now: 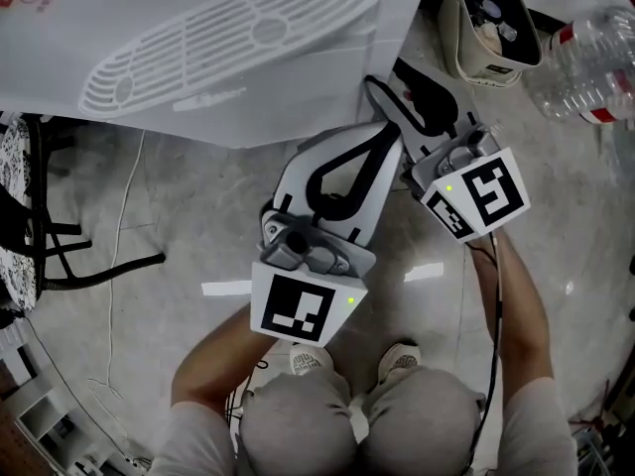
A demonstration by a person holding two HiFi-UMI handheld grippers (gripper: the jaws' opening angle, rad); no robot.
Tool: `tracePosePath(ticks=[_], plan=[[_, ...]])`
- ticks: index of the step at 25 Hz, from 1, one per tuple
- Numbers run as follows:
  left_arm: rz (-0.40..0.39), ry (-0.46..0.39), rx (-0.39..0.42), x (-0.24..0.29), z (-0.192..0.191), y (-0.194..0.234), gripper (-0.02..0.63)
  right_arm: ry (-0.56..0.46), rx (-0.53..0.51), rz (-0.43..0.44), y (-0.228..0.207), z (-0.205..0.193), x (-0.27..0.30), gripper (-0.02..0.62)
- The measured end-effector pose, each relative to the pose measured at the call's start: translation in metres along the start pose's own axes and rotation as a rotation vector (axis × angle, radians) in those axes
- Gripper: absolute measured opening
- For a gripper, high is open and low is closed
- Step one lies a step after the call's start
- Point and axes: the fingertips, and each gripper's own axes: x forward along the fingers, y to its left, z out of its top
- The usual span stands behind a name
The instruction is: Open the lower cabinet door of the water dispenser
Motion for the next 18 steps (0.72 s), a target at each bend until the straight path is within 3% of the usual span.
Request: tracePosePath(ticks=[7, 12, 18], plan=[[0.008, -0.049, -0.003, -0.026, 0.027, -0.003, 0.002, -0.036, -0.011, -0.020, 0.013, 0.000, -0.016, 0.135], [0.007, -0.007, 0.019, -0.060, 0.022, -0.012, 0.002, -0.033, -0.047, 0.013, 0.048, -0.002, -0.049, 0.120], [0.059, 0.067, 0.012, -0.107, 0.008, -0.019, 0.002, -0.041, -0.045, 0.054, 0.104, -0.002, -0.082, 0.110]])
